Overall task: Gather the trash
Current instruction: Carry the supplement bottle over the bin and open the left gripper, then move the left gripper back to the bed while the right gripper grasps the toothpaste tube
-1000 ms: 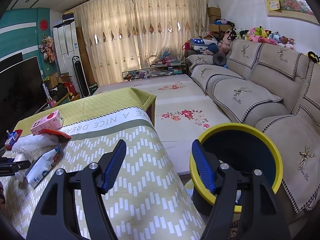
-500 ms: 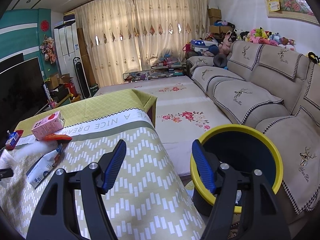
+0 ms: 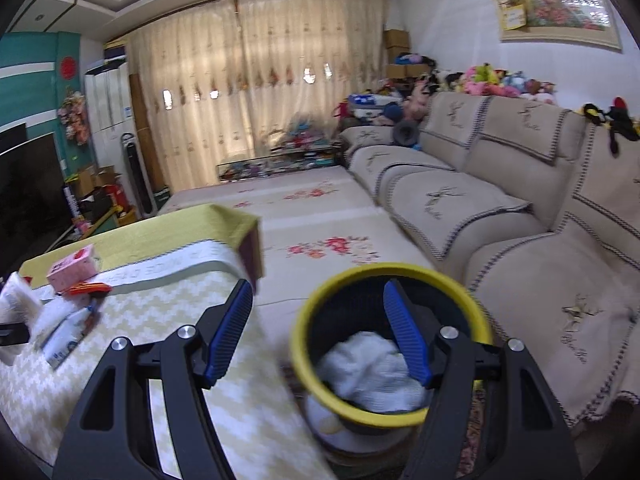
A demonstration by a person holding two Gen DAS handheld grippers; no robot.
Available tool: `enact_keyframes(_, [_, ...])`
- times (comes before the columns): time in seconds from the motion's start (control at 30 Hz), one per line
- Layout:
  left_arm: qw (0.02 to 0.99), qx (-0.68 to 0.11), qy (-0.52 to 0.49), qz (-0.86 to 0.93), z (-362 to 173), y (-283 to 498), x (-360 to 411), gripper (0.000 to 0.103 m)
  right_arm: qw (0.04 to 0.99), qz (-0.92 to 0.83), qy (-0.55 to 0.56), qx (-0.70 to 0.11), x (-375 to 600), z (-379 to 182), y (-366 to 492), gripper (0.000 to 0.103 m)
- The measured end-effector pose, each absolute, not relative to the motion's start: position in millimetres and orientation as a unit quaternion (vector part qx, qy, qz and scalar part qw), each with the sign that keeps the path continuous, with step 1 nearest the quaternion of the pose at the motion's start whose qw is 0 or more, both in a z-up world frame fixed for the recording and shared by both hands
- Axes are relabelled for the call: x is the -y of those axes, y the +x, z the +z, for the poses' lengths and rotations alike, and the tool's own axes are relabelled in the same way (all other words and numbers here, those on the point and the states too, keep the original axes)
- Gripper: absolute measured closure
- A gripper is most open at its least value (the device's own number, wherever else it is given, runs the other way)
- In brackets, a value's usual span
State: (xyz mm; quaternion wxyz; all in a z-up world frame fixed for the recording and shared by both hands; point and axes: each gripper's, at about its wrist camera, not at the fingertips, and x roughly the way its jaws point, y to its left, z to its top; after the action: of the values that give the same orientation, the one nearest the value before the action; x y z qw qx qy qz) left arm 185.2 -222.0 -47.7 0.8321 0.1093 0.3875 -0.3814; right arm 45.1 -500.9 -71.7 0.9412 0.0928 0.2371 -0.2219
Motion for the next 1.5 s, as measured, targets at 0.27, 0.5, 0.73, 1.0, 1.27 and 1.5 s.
enact_keyframes(0.27, [0.783,-0.376,0.164,-0.466,-60,174,364,0.056,0.924,-0.283,0.111,-0.235,554,-72,-7,0.036])
enact_keyframes(0.5, [0.735,-0.407,0.208,-0.501,-91,185,487,0.056,0.911,-0.313,0.130,-0.236,588,-78,-29,0.036])
enact_keyframes(0.73, [0.745,-0.412,0.188,-0.490,-105,202,546,0.028,0.903,-0.328,0.136,-0.241,602,-83,-39,0.035])
enact_keyframes(1.0, [0.791,-0.340,0.148,-0.487,-59,189,453,0.014,0.911,-0.303,0.129,-0.247,583,-84,-23,0.033])
enact_keyframes(1.27, [0.852,-0.301,0.072,-0.422,-35,194,291,0.005,0.920,-0.267,0.113,-0.264,548,-87,9,0.032])
enact_keyframes(1.5, [0.908,-0.298,0.021,-0.293,-41,222,140,0.005,0.926,-0.234,0.089,-0.282,502,-89,47,0.031])
